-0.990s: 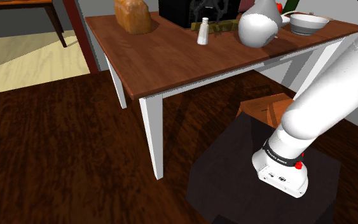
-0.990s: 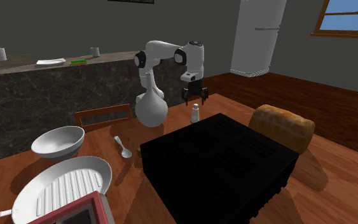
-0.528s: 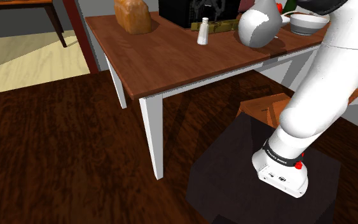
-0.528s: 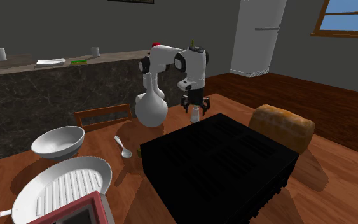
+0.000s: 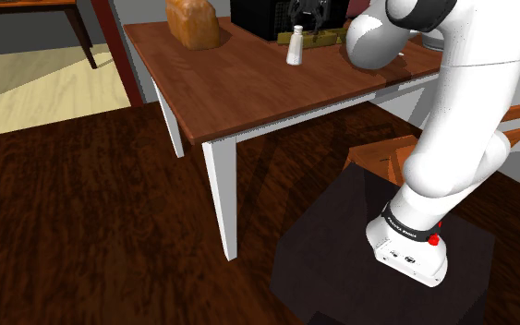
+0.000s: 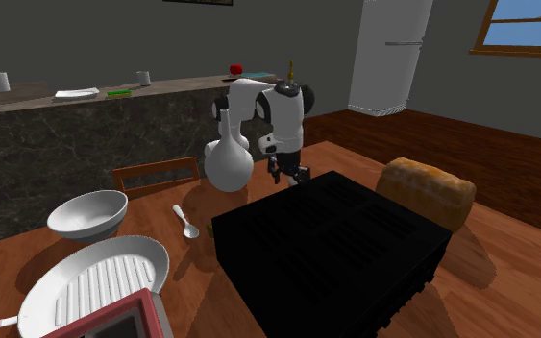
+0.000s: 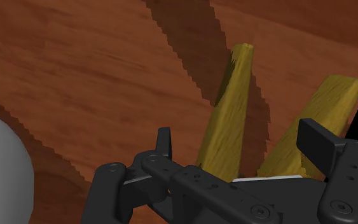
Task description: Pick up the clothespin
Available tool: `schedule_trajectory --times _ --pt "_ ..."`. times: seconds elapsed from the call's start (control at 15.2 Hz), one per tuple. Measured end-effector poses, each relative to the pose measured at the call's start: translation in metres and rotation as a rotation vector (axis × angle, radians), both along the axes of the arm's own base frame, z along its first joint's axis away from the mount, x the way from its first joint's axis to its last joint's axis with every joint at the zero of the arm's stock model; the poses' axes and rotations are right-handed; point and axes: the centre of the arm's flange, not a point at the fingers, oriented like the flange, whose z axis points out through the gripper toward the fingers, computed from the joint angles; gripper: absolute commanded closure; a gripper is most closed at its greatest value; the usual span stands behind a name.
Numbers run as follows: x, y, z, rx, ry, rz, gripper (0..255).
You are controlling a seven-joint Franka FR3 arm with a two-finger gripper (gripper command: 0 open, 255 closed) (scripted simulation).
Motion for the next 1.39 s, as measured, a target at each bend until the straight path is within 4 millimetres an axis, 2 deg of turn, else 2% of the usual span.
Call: schedule_trajectory --times 0.33,0.4,1.06,1.39 --pt "-0.001 -0.002 -0.025 0.001 0.001 -0.006 0" --pt "-0.001 -0.002 -0.027 0.001 0.001 -0.006 255" --pt "-0.001 -0.002 -0.027 0.000 -0.002 -0.006 255" --pt "-0.002 -0.003 -0.008 0.001 0.001 -0.006 255"
